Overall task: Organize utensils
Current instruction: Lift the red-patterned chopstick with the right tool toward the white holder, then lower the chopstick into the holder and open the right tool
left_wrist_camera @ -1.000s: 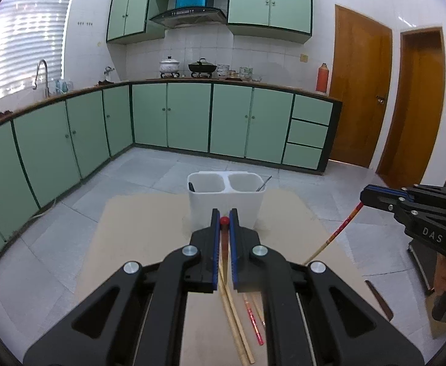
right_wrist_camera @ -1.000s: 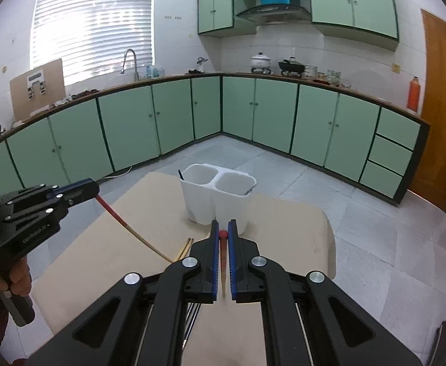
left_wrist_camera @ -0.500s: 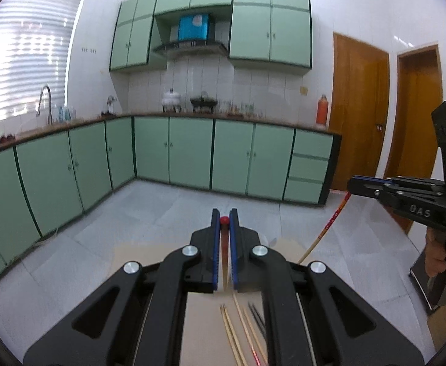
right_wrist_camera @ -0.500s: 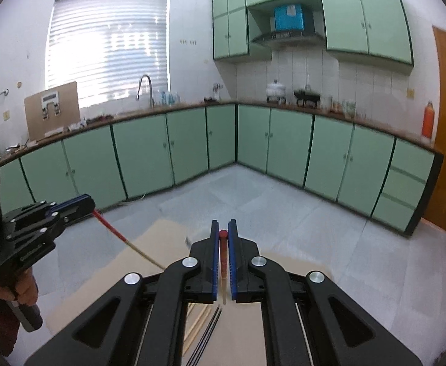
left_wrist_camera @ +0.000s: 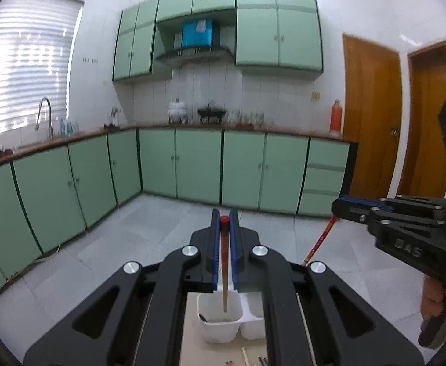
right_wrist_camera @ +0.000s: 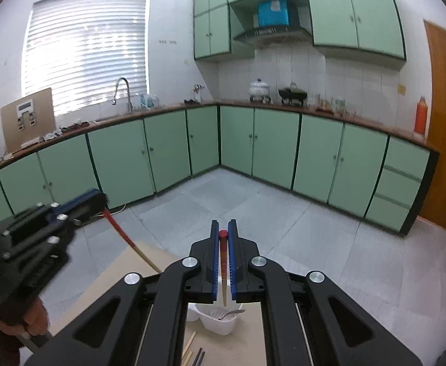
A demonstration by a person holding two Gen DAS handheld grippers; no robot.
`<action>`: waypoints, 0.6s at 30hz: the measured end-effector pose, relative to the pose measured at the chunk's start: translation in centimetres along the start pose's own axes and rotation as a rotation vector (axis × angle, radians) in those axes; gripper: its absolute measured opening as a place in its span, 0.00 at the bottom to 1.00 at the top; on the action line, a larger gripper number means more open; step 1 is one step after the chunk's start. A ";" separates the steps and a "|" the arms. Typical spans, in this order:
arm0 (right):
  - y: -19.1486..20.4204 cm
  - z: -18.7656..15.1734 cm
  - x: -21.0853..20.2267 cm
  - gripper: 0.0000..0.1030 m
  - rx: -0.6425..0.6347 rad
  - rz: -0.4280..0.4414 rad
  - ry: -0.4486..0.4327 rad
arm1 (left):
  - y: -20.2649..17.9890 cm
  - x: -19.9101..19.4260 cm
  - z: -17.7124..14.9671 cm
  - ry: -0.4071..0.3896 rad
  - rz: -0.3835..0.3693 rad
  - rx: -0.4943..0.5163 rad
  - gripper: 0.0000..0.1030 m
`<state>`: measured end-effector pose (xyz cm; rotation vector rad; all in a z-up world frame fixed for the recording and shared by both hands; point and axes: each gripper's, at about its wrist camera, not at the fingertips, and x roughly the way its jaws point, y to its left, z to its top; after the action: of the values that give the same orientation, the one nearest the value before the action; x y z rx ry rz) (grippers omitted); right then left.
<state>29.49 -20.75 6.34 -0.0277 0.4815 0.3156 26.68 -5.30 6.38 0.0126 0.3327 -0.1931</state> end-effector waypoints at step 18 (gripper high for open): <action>-1.5 -7.3 -0.8 0.48 0.073 -0.059 0.011 | 3.9 -1.5 -6.8 0.081 0.058 -0.028 0.51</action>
<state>26.01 -23.15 0.16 0.0275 0.5023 0.2400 23.78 -0.91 0.34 0.0029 0.4154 -0.1305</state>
